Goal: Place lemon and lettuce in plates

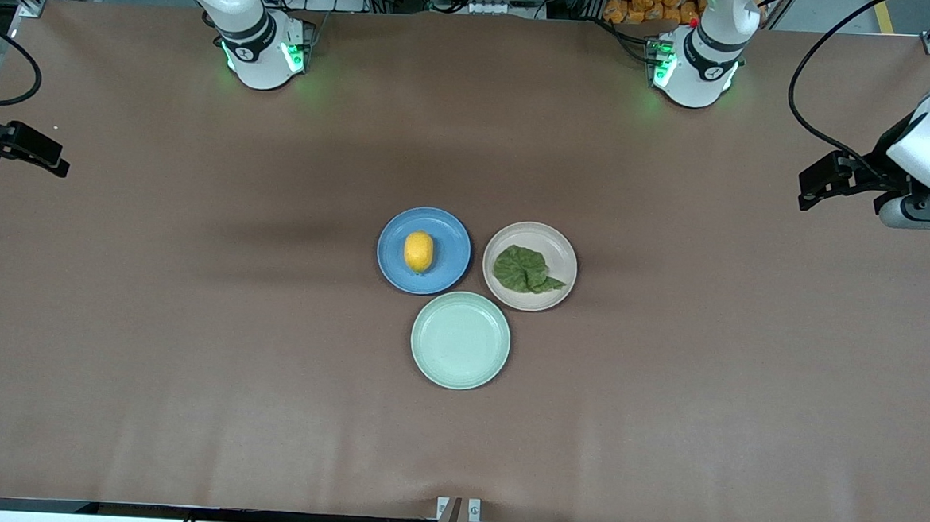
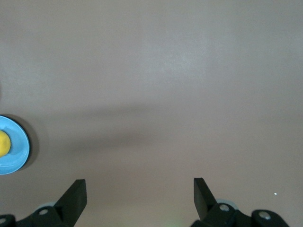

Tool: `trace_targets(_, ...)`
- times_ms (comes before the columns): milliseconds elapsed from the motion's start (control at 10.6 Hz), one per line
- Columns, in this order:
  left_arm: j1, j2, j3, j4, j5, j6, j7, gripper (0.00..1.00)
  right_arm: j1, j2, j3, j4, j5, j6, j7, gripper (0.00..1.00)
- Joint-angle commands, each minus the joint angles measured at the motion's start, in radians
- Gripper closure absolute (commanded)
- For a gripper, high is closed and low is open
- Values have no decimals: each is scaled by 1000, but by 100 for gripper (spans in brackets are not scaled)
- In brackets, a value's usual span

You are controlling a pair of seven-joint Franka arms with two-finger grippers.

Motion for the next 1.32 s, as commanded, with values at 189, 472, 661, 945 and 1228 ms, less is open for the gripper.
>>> trace_targets(189, 9, -11, -2, 12, -28, -8, 16, 0, 8, 11, -10, 28, 15, -16, 23, 0)
trace_targets(472, 12, -11, 0, 13, -28, -8, 19, 0, 9, 11, -10, 28, 13, -15, 24, 0)
trace_targets(661, 10, -11, 0, 13, -25, -8, 24, 0, 9, 11, -10, 28, 13, -9, 23, 0)
trace_targets(945, 12, -8, 0, 12, -19, -8, 35, 0, 9, 11, -10, 28, 13, -9, 23, 0)
trace_targets(1228, 32, -5, 0, 10, -27, -8, 41, 0, 9, 11, -10, 28, 12, -7, 20, 0)
